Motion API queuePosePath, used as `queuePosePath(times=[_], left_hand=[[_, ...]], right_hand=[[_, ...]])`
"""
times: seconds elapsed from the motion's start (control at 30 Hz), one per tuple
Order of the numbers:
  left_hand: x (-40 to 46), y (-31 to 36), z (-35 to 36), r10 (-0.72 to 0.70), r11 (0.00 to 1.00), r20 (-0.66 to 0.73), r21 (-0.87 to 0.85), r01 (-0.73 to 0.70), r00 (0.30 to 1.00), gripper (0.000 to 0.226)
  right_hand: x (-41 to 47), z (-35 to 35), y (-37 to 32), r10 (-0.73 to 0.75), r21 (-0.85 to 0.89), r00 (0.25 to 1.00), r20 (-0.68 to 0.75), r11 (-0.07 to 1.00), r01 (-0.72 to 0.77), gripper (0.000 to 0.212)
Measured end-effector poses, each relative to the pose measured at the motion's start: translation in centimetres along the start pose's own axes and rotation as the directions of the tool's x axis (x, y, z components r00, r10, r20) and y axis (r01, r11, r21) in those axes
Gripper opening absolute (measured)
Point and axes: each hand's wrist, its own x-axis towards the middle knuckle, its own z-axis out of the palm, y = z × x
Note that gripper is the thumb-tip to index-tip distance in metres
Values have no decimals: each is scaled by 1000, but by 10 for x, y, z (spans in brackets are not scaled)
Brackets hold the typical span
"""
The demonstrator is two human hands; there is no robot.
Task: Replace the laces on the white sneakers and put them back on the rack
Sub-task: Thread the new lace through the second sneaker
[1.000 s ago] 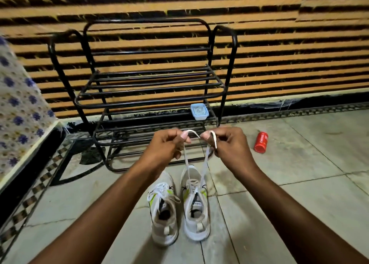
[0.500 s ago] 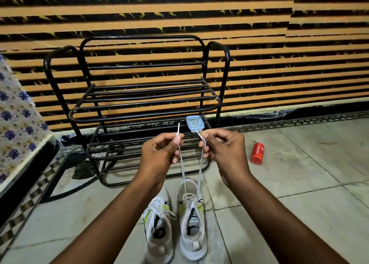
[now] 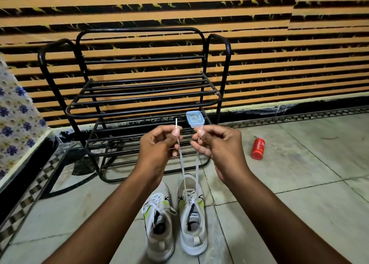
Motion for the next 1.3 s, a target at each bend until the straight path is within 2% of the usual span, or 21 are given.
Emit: queuePosePath(times=[0.17, 0.33, 0.5, 0.77, 1.3], left_hand=[[-3, 2, 5, 37, 999, -18, 37, -37, 999, 14], [-7, 7, 11, 22, 1000, -31, 20, -22, 999, 8], [-10, 11, 16, -33, 999, -45, -11, 32, 998, 4], [-13, 13, 17, -111, 992, -40, -58, 109, 993, 7], [-18, 12, 16, -117, 993, -48, -19, 116, 992, 7]], right_hand=[[-1, 0, 5, -197, -280, 980, -20, 942, 183, 11], [0, 0, -1, -288, -379, 957, 7, 885, 269, 14], [-2, 3, -6, -325, -350, 945, -36, 890, 292, 25], [-3, 3, -8, -352, -326, 936, -22, 887, 326, 26], [-2, 1, -2, -359, -319, 933, -13, 886, 336, 28]])
